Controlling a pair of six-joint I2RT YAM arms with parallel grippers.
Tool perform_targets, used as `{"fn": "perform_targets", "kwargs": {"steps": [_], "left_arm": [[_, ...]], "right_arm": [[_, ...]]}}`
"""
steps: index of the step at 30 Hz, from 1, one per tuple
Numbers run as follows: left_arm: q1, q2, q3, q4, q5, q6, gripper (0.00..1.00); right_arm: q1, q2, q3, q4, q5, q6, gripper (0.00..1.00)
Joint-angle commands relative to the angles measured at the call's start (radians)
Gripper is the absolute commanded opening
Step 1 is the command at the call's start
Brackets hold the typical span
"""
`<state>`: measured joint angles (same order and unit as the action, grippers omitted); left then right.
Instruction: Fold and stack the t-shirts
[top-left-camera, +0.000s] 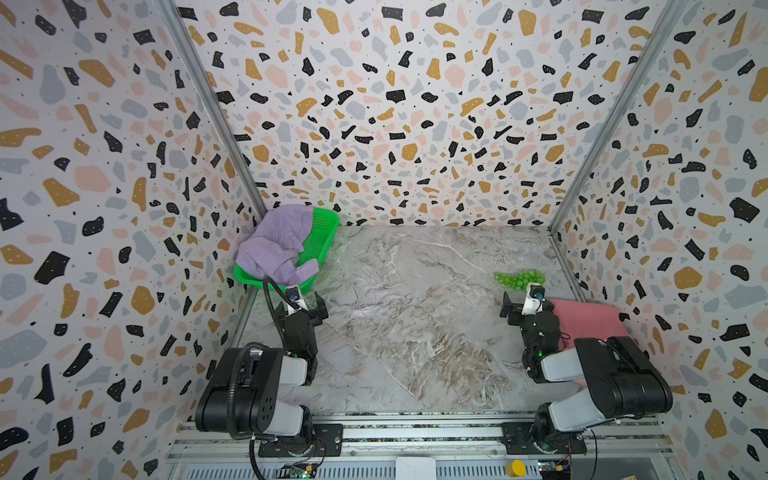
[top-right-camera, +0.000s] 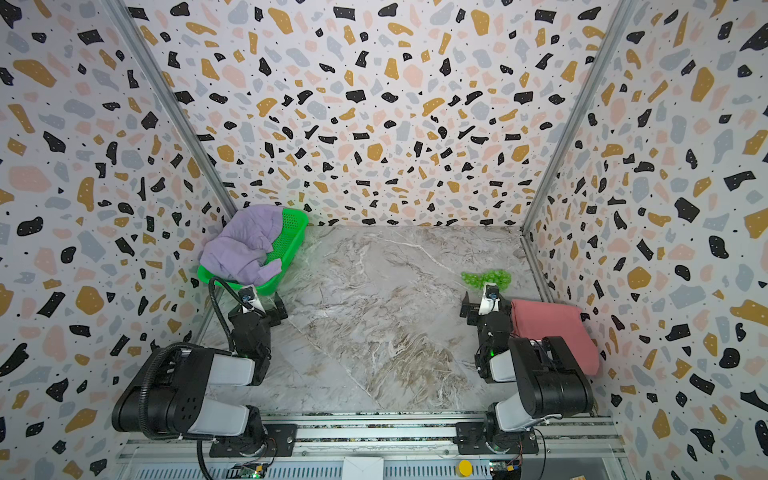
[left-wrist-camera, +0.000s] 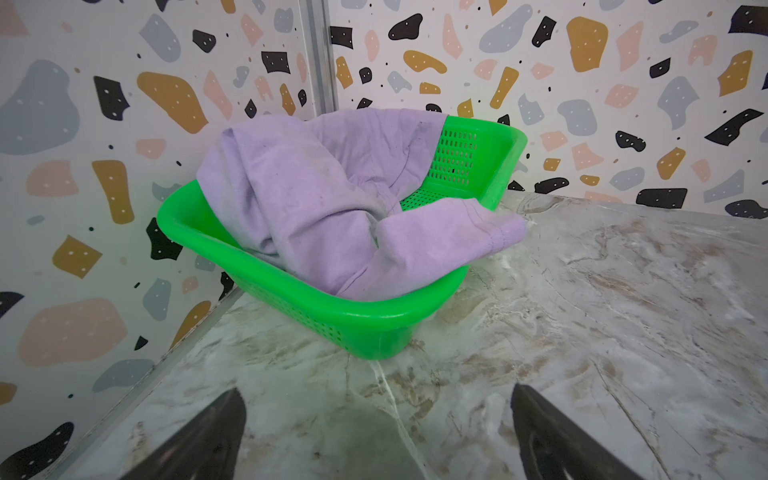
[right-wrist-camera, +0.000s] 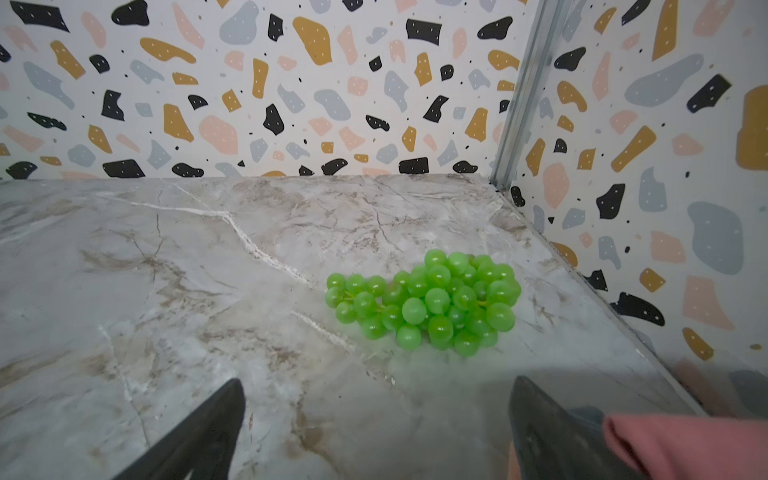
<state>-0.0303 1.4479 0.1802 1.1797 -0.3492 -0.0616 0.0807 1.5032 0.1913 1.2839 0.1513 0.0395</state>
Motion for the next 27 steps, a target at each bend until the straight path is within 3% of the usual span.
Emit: {"fn": "perform_targets", "kwargs": {"steps": [1,27], "left_arm": [[-0.016,0.012,0.027,0.025,-0.062,0.022,0.99],[-0.02,-0.007,0.013,0.029,-0.069,0.021,1.0]], "right_arm": [[0.003,0.006,0.02,-0.027,0.014,-0.007,0.99],[0.01,-0.014,-0.001,-0.006,0.021,-0.018,0.99]]}}
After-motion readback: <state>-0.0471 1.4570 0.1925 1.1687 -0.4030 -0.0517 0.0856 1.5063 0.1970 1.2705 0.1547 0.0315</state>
